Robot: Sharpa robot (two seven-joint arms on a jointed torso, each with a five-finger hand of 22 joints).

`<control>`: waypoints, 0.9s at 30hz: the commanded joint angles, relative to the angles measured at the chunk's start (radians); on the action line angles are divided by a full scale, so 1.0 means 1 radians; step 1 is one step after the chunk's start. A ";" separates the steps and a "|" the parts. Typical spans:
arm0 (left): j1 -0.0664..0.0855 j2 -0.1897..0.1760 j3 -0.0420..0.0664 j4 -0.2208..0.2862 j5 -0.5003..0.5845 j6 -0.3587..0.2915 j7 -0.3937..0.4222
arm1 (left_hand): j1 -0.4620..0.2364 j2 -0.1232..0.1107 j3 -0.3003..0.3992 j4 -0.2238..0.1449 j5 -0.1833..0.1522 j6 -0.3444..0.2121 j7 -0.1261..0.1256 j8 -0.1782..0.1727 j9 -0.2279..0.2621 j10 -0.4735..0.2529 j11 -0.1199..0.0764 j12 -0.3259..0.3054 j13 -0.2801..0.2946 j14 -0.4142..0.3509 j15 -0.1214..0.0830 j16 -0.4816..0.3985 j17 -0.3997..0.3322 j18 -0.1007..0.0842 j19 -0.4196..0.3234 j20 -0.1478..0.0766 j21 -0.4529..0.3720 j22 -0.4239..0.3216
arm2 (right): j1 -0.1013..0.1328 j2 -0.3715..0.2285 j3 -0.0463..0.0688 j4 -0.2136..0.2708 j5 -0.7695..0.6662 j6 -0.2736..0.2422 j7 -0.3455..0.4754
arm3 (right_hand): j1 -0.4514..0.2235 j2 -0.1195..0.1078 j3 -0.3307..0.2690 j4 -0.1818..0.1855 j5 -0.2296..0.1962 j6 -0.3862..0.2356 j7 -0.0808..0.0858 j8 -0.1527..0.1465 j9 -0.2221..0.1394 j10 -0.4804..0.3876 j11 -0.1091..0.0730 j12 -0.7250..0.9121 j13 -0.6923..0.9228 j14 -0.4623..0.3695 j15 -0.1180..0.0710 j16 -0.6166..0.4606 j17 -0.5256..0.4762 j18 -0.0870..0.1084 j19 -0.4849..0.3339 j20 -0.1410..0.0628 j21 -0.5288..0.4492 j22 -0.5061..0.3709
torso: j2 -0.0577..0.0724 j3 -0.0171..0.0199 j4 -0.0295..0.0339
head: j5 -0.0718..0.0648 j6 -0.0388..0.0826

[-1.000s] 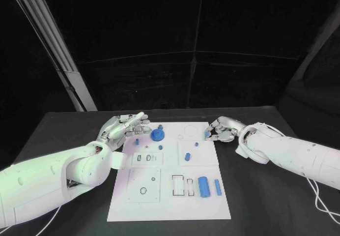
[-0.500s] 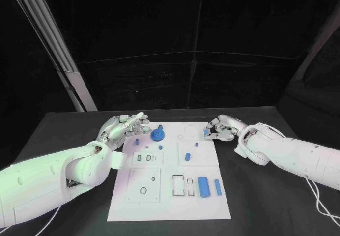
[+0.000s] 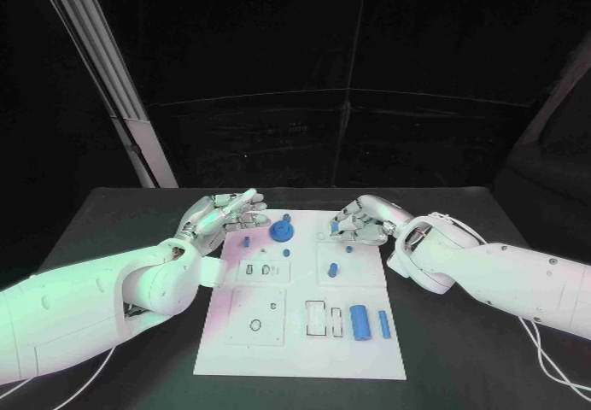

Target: Assemble the parts on the task board

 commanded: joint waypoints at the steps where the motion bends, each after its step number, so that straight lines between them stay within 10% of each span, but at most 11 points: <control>1: 0.003 0.001 0.001 0.000 0.027 0.013 0.009 | -0.001 0.007 -0.001 -0.006 0.000 0.000 0.002 -0.004 0.000 -0.003 0.000 -0.004 0.000 0.001 0.007 -0.007 0.001 0.006 0.006 0.002 -0.005 -0.002 | 0.002 0.027 0.001 0.027 -0.105 -0.014 -0.102 | -0.001 0.010 0.008 -0.002 -0.001 0.027 -0.024 -0.003 -0.001 0.016 -0.005 -0.005 0.122 0.028 -0.005 -0.003 -0.002 -0.012 0.000 -0.006 0.001 0.110 | -0.006 -0.0032 0.0058 | 0.016 -0.011; 10: 0.009 -0.002 0.001 -0.011 0.034 0.008 0.017 | -0.001 0.008 -0.001 -0.006 0.001 0.000 0.001 -0.004 0.000 -0.002 0.000 -0.003 0.000 0.001 0.007 -0.008 0.001 0.006 0.006 0.002 -0.006 -0.002 | 0.001 0.133 0.001 0.062 -0.238 0.021 -0.187 | -0.004 0.012 0.024 -0.011 0.016 0.027 -0.023 -0.009 -0.003 0.015 -0.004 -0.006 0.122 0.029 -0.004 -0.002 0.001 -0.012 0.000 -0.005 0.001 0.110 | -0.009 -0.0041 0.0060 | 0.044 -0.025; 27: 0.013 0.005 0.001 -0.026 0.036 0.012 0.021 | 0.000 0.008 0.000 -0.007 0.001 0.001 0.001 -0.004 0.000 -0.001 0.000 -0.003 0.000 0.000 0.007 -0.009 0.002 0.006 0.005 0.002 -0.007 -0.003 | -0.025 0.290 -0.012 -0.037 -0.338 0.102 -0.264 | -0.012 0.008 0.032 -0.016 0.026 0.027 -0.021 -0.012 -0.004 0.011 -0.003 -0.012 0.117 0.029 -0.003 -0.003 0.000 -0.009 -0.008 -0.004 -0.003 0.098 | -0.008 -0.0046 0.0048 | 0.061 -0.035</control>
